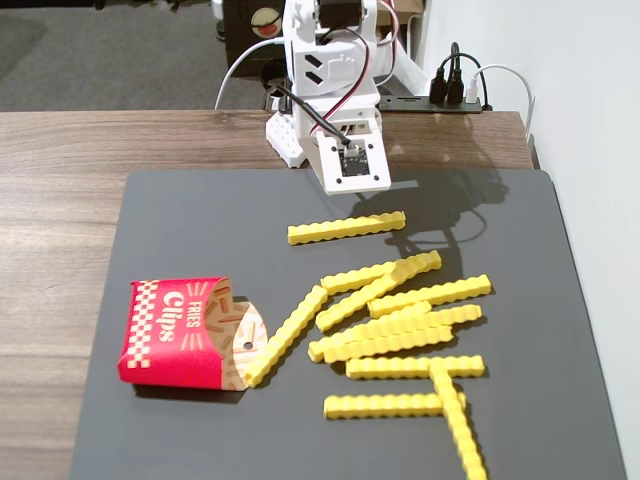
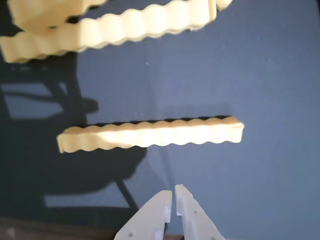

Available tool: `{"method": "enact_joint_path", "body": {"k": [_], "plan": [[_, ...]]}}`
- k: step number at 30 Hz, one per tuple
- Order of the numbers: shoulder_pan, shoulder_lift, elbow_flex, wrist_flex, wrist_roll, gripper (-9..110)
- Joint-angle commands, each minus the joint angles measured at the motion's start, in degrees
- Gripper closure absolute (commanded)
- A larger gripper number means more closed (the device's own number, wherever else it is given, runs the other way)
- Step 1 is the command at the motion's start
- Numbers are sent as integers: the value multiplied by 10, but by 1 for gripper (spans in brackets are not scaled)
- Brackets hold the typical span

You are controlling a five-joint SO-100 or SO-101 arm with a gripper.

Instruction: Grab a fry

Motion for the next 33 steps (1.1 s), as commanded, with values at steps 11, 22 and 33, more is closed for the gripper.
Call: {"method": "enact_joint_path", "body": {"k": [11,22,33], "plan": [[-11,-91,-103,25,-132,101],[74,-149,-150,7,-431,100],[129,-278,-137,-167,-674,85]]}}
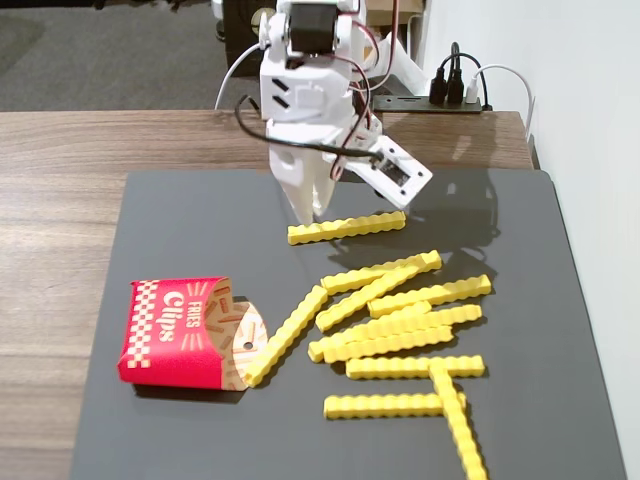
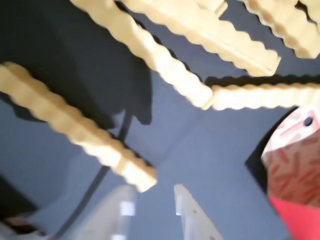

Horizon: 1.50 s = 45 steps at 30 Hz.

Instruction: Grab a fry

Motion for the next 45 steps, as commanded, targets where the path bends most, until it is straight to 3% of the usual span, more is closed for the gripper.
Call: {"method": "enact_joint_path", "body": {"k": [1,4,25,34,45], "plan": [[-4,-17,-5,-37,-42,85],[-4,-26,13,-67,-80,79],[4,-42,68,-126,-258,79],[1,-21,64,-78,-271,80],[-1,-18,90,-109,-270,81]]}}
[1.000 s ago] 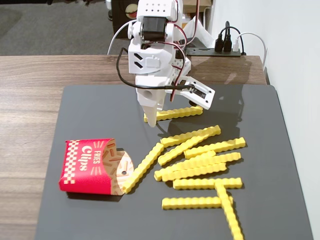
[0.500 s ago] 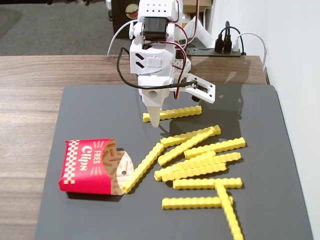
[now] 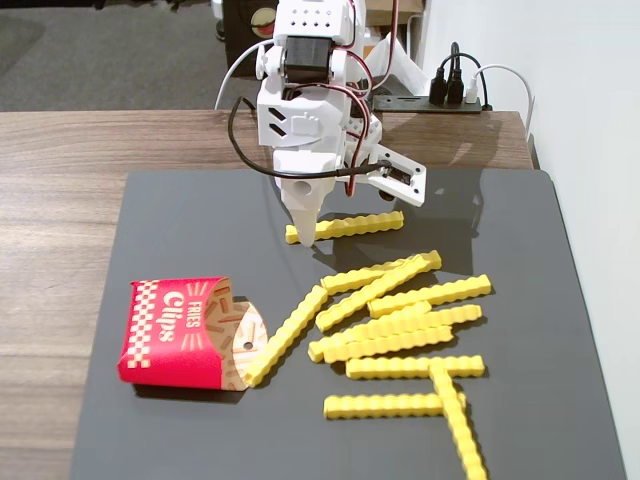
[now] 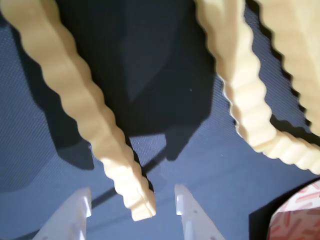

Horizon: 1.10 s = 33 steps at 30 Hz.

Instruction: Grab a fry

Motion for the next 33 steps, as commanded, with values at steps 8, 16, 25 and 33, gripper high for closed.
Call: {"method": "enact_joint_path", "body": {"k": [8,16,25,33], "plan": [[-2,3,17,-39,-41,97],[0,1,28,-46,-38,101],[-18,30,21,-18,18,101],[-94,113,-13,91,167,101]]}}
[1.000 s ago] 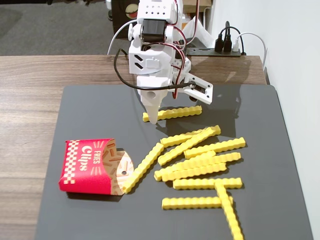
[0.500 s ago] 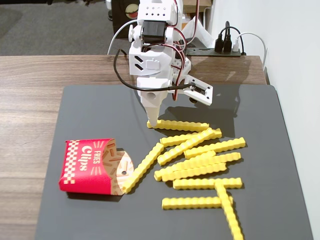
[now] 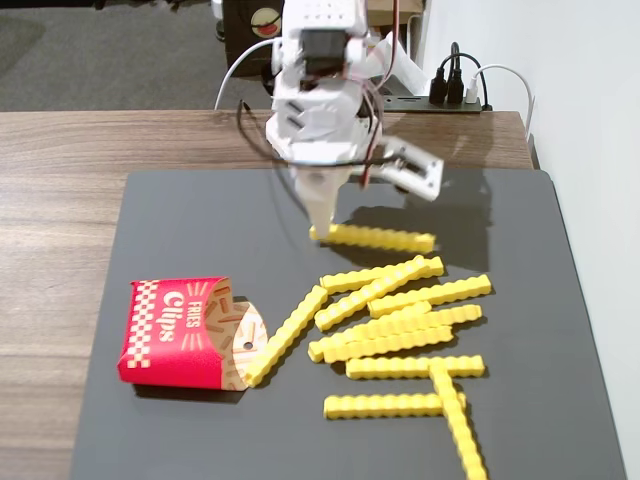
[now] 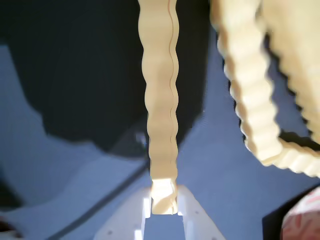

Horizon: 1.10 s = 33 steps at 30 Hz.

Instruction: Grab a fry

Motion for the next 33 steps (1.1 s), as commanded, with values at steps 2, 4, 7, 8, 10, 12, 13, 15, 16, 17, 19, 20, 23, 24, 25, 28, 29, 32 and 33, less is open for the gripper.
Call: {"method": "enact_joint_path", "body": {"k": [2,4,7,8,10,12,13,15,16,17,19,20,23,24,25,28,29,32,33], "plan": [[-38,54,-44,54,107,101],[-56,65,-61,69,177,101],[-87,62,-106,93,309,101],[-97,56,-126,102,352,101],[-112,40,-171,120,444,101],[-126,18,-210,119,541,101],[-129,6,-230,122,580,101],[-130,-22,-278,139,652,101],[-130,-34,-298,142,686,101],[-129,-48,-319,151,711,101],[-126,-80,-365,174,766,101],[-124,-98,-385,186,788,101],[-121,-137,-425,205,846,101],[-121,-147,-434,207,861,101],[-121,-155,-441,208,875,101],[-120,-178,-469,218,916,101],[-120,-179,-475,221,922,101],[-118,-177,-479,224,926,101],[-118,-176,-479,225,926,101]]}}
